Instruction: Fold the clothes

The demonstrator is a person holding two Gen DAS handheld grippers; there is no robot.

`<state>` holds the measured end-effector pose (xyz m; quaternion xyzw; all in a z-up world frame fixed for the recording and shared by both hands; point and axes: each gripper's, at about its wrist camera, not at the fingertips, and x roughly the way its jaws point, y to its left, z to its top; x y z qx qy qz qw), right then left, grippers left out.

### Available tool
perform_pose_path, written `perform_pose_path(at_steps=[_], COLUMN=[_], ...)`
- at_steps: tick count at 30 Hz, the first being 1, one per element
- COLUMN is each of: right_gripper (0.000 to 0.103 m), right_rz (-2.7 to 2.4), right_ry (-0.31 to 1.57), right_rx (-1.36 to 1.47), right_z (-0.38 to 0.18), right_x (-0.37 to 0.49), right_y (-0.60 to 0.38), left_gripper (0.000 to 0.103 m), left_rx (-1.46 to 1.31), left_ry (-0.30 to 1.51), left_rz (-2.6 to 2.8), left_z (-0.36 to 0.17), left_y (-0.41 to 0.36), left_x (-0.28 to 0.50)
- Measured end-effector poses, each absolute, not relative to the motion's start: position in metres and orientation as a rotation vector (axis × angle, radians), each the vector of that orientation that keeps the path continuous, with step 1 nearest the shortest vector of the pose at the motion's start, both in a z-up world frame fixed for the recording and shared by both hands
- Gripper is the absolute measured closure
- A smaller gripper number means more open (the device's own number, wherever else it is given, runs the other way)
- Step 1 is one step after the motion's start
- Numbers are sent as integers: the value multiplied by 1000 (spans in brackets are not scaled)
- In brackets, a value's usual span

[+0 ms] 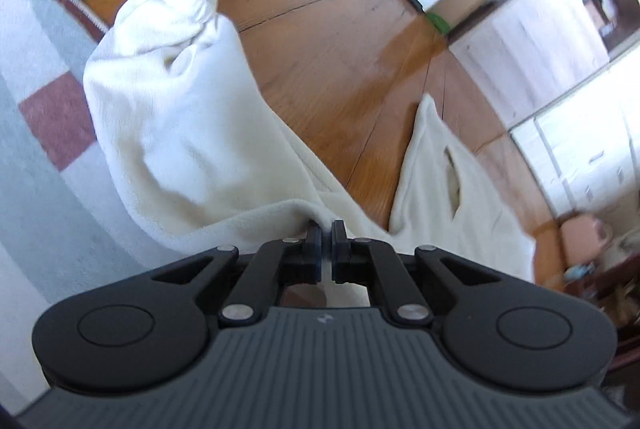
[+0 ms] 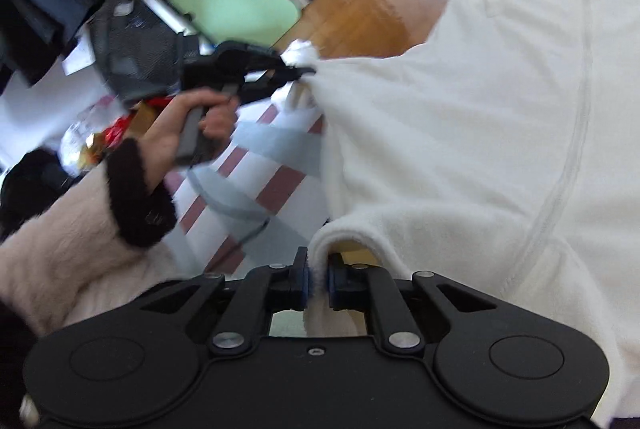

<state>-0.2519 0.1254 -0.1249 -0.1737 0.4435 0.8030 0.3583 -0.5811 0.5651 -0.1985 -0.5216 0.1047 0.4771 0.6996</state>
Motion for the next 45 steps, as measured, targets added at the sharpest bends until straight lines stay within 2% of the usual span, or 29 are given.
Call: perform_pose_path(at_steps=[6, 10, 15, 17, 18, 19, 26, 28, 29, 34, 37, 39, 40, 42, 44, 45], right_gripper=[92, 92, 87, 68, 49, 47, 49, 80, 91, 91, 92, 92, 92, 91, 92, 88], right_rz=[2225, 2144, 2154, 2097, 2050, 2010, 1835, 1844, 1877, 2028, 2067, 2096, 2112, 2152, 2119, 2100], right_ry=[984, 1090, 968, 1028, 1089, 1138, 1239, 1206, 1159, 904, 852, 817, 797, 740, 727, 719], right_rx=[-980, -1034, -1099, -1034, -971, -900, -609, -559, -557, -531, -510, -526, -543, -656, -822, -904], right_z=[-134, -158, -143, -145, -150, -154, -166, -163, -158, -121, -108, -104, -102, -103, -111, -115], right_x=[-285, -286, -296, -291, -291, -287, -272, -272, -275, -278, -267, -269, -271, -282, -290, -295], right_y=[117, 122, 115, 125, 137, 141, 152, 150, 146, 124, 120, 119, 118, 119, 122, 123], left_gripper=[99, 98, 99, 99, 98, 98, 87, 87, 87, 87, 86, 76, 64, 50, 50, 50], left_rx=[-1206, -1206, -1216, -1223, -1223, -1225, -1241, -1223, -1222, -1231, -1270, -1308, -1328, -1329, -1274, -1234], left_ry=[359, 426, 405, 390, 385, 389, 455, 451, 465, 547, 566, 559, 548, 566, 659, 708], left_rz=[1088, 1112, 1099, 1088, 1085, 1080, 1026, 952, 909, 751, 717, 700, 693, 708, 767, 797], left_z=[-219, -224, -217, -214, -212, -211, -189, -181, -181, -188, -201, -209, -213, -217, -220, -220], left_y=[569, 569, 563, 559, 557, 555, 505, 483, 473, 437, 436, 438, 439, 441, 438, 437], left_x=[-585, -586, -589, -592, -593, -592, -581, -569, -560, -513, -493, -484, -481, -474, -467, -464])
